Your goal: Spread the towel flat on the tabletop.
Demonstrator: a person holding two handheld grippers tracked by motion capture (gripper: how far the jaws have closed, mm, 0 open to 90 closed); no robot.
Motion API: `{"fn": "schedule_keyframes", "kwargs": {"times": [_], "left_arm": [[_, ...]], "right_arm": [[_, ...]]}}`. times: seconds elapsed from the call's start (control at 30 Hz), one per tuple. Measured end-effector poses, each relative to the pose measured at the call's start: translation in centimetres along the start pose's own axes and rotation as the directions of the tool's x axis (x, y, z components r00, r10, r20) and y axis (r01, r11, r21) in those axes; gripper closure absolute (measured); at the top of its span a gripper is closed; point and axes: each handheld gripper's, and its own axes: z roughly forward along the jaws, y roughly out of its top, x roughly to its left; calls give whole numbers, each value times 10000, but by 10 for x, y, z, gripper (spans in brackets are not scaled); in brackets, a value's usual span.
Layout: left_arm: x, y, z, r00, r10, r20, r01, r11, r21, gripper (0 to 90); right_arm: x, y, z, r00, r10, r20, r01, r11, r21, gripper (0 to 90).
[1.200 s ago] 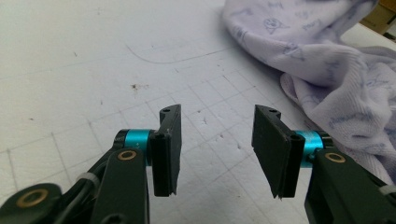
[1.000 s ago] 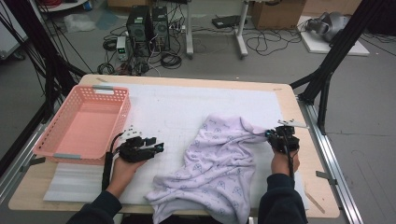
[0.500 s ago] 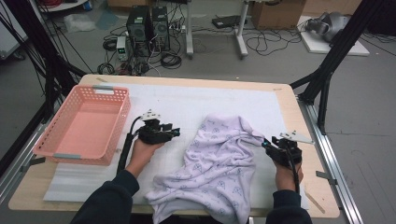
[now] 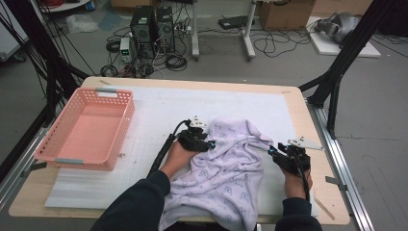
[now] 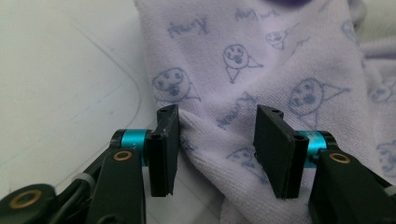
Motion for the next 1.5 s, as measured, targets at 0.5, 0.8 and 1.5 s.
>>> {"fn": "schedule_keyframes", "kwargs": {"times": [0.5,0.8,1.5], "left_arm": [[26,-15,-46,9957,-826,-428,804,9955,-507,839],[62,-43,-102,9674,-1828,-1750,1629,9791,-1220,835],[82,-62,-127,9214,-3005,-2466,2459,9419,-2290,450]], "right_arm": [[5,0,2,9997,-65,-227,65,10000,-32,600],[16,3,6,9983,-261,-524,264,9996,47,601],[81,9,59,9479,-2171,-2333,2497,9608,1204,611]]}}
